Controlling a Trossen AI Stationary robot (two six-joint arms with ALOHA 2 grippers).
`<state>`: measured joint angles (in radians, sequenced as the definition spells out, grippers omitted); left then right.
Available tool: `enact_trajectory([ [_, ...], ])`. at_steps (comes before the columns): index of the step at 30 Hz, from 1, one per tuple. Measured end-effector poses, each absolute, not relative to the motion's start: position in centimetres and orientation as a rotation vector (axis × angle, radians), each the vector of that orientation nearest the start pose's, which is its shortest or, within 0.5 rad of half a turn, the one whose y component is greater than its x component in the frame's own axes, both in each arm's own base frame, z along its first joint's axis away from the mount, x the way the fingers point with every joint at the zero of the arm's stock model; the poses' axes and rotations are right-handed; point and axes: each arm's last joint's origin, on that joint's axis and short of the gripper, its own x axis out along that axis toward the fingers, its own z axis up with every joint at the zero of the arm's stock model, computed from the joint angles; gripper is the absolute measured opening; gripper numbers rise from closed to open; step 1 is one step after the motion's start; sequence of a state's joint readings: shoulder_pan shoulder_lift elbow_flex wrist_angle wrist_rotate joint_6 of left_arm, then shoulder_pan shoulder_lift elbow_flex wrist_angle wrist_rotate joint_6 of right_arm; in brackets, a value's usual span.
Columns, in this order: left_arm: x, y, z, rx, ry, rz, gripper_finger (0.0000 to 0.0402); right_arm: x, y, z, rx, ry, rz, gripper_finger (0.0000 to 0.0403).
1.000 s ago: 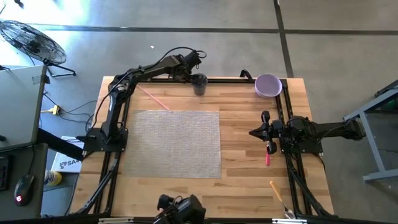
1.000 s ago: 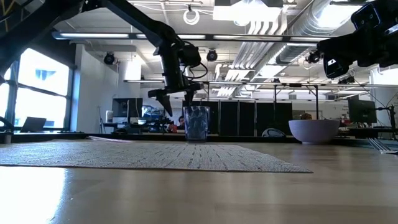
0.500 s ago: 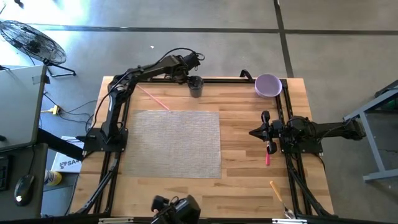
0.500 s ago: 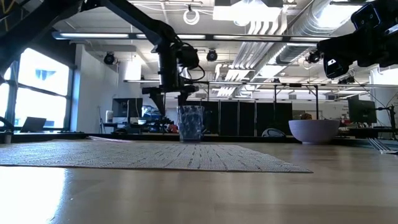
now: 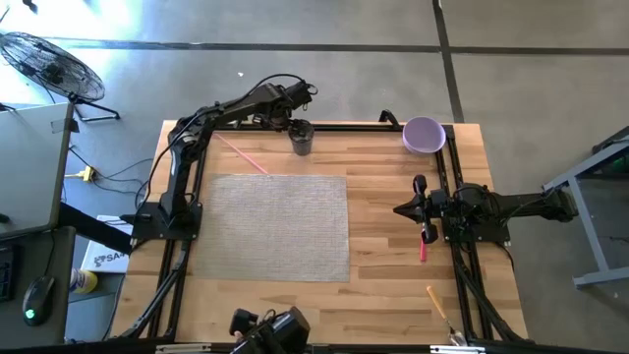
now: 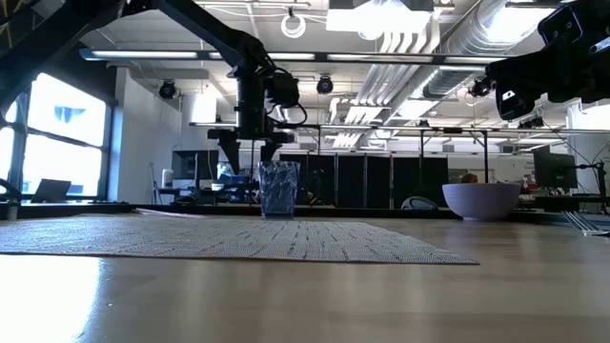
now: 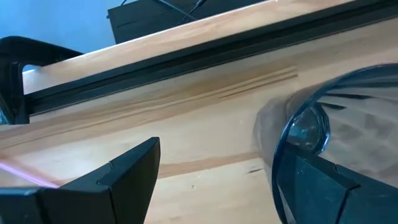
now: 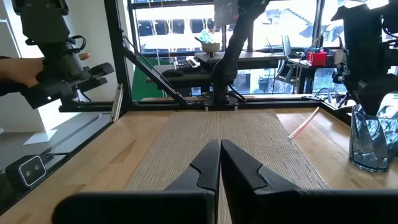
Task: Pick & Place Utensil
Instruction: Put the blue cup on the top right of the gray mat
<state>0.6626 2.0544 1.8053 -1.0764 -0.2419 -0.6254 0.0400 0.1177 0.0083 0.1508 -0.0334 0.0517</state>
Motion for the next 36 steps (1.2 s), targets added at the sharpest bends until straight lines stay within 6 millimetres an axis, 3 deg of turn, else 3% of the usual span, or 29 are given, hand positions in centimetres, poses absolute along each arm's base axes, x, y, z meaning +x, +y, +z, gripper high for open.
enact_trajectory([
  [12, 31.0, 27.2, 24.6, -0.793, 1.101, 1.206, 0.0296, 10.4, 0.5, 17.1, 0.052, -0.039, 0.074, 0.0005],
  [21, 29.8, 26.4, 27.4, -0.788, 1.076, 1.090, 0.0296, 10.4, 0.5, 17.1, 0.052, -0.040, 0.074, 0.0007],
  [26, 28.6, 24.4, 31.1, -0.705, 1.024, 1.083, 0.0296, 10.4, 0.5, 17.1, 0.052, -0.039, 0.074, 0.0009],
  [30, 28.3, 21.7, 33.6, -0.600, 1.026, 1.041, 0.0296, 10.4, 0.5, 17.1, 0.052, -0.039, 0.074, 0.0006],
  [36, 29.2, 17.9, 35.2, -0.486, 1.022, 0.982, 0.0296, 10.4, 0.5, 17.1, 0.052, -0.039, 0.074, 0.0005],
])
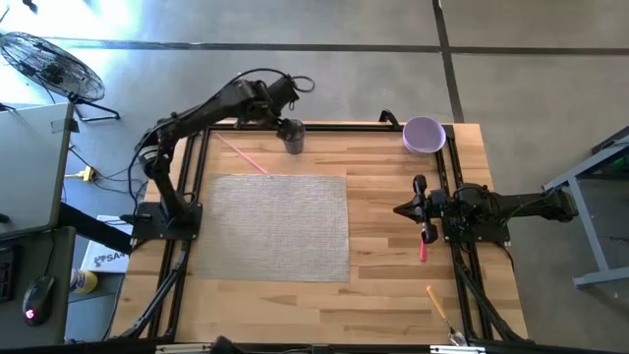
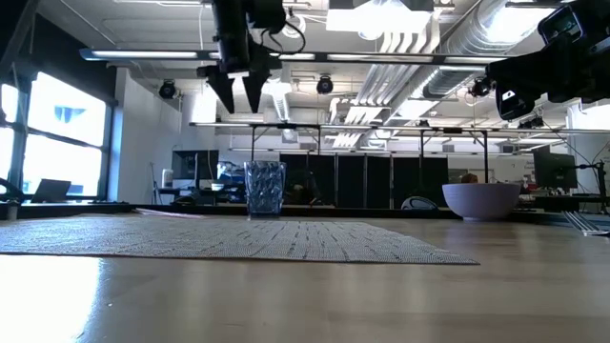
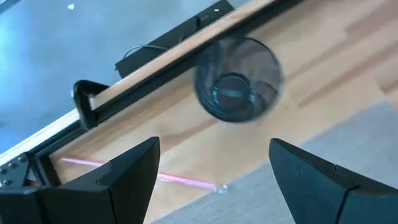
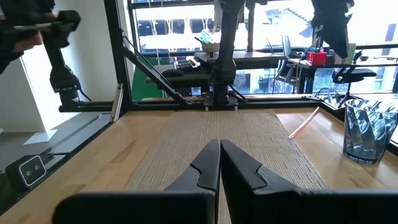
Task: Pick & Place Utensil
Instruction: Put the blue cup on the top right of the gray mat
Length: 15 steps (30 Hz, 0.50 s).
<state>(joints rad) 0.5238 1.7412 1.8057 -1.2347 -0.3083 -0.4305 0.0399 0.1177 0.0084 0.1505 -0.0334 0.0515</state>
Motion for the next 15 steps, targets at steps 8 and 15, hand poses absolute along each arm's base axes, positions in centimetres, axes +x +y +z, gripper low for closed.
enact_trajectory([
  [8, 30.1, 15.9, 34.0, -0.441, 1.067, 0.983, 0.0296, 10.4, 0.5, 17.1, 0.052, -0.039, 0.075, 0.0003],
  [15, 28.5, 14.0, 28.4, -0.436, 1.074, 1.021, 0.0296, 10.4, 0.5, 17.1, 0.052, -0.039, 0.075, 0.0002],
])
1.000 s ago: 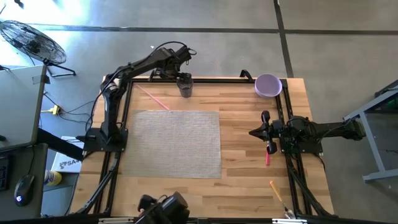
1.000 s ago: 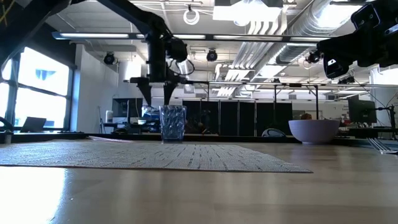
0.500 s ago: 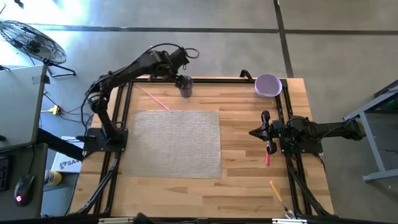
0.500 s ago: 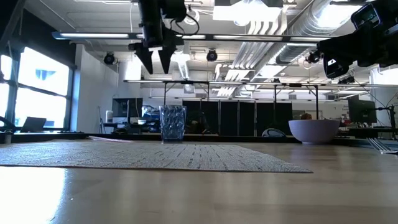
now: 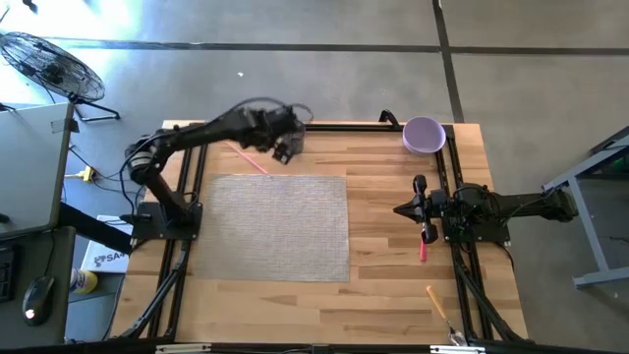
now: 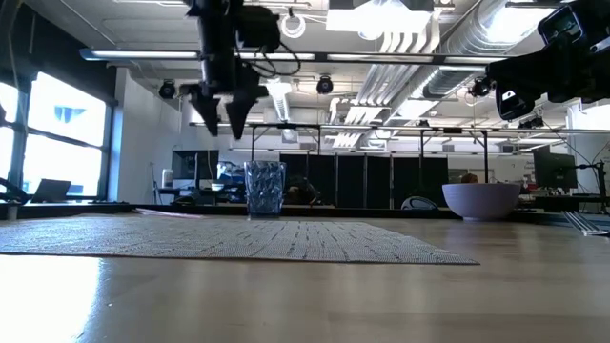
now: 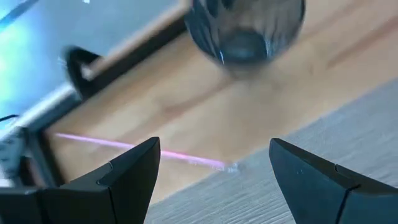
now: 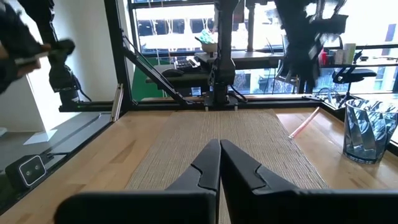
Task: Pick & Place Utensil
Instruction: Put the blue cup on the top right of the gray mat
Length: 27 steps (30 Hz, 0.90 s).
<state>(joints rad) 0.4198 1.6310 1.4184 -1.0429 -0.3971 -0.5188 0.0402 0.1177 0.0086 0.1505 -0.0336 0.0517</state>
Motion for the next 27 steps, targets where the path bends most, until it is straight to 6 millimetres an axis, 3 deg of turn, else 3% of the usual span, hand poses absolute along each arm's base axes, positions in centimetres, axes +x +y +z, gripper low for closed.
enact_trajectory([
  [7, 27.1, 11.7, 22.3, -0.398, 0.893, 0.935, 0.0296, 10.4, 0.5, 17.1, 0.052, -0.038, 0.074, 0.0004],
  [13, 26.9, 11.3, 19.0, -0.412, 0.708, 0.852, 0.0296, 10.4, 0.5, 17.1, 0.052, -0.038, 0.074, 0.0002],
  [18, 26.2, 11.2, 17.3, -0.386, 0.681, 0.899, 0.0296, 10.4, 0.5, 17.1, 0.052, -0.035, 0.074, 0.0002],
  [27, 25.7, 11.4, 16.7, -0.312, 0.626, 0.993, 0.0296, 10.4, 0.5, 17.1, 0.052, -0.034, 0.074, 0.0002],
])
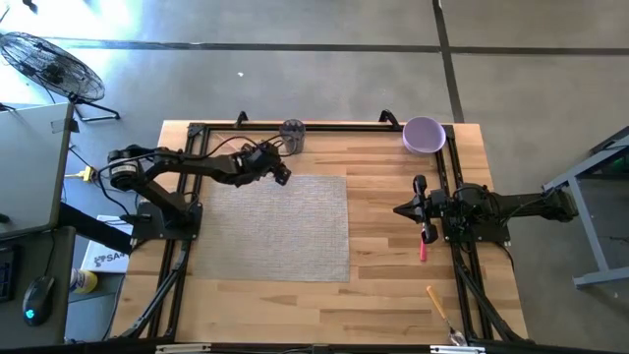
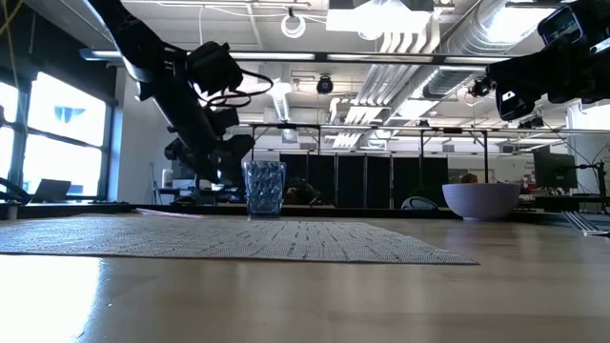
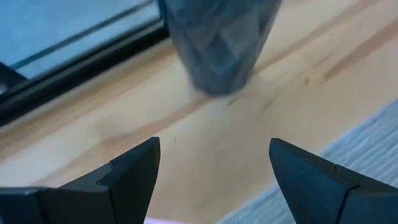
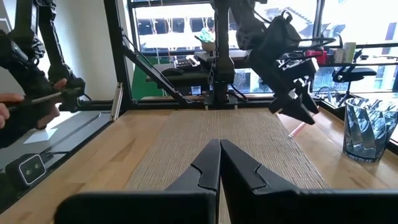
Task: Pick & Place Utensil
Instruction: Put the blue cup on the top right of the gray mat
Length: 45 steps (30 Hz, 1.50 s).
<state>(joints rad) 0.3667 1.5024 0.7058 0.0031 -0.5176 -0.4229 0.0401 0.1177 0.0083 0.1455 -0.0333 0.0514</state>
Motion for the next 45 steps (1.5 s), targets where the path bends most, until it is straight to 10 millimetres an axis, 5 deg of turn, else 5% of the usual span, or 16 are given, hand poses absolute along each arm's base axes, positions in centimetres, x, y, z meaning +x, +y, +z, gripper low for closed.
enact_trajectory([
  [4, 25.9, 11.5, 16.7, -0.321, 0.539, 0.988, 0.0309, 10.4, 0.5, 17.1, 0.052, -0.034, 0.074, 0.0001],
  [12, 26.3, 11.7, 16.1, -0.314, 0.527, 1.004, 0.0394, 10.4, 0.5, 17.1, 0.052, -0.034, 0.074, 0.0004],
  [28, 27.4, 15.5, 13.7, -0.291, 0.468, 0.803, 0.0386, 10.4, 0.5, 17.1, 0.051, -0.035, 0.074, 0.0001],
  [45, 27.9, 17.7, 10.7, -0.239, 0.389, 0.796, 0.0385, 10.4, 0.5, 17.1, 0.052, -0.035, 0.074, 0.0002],
])
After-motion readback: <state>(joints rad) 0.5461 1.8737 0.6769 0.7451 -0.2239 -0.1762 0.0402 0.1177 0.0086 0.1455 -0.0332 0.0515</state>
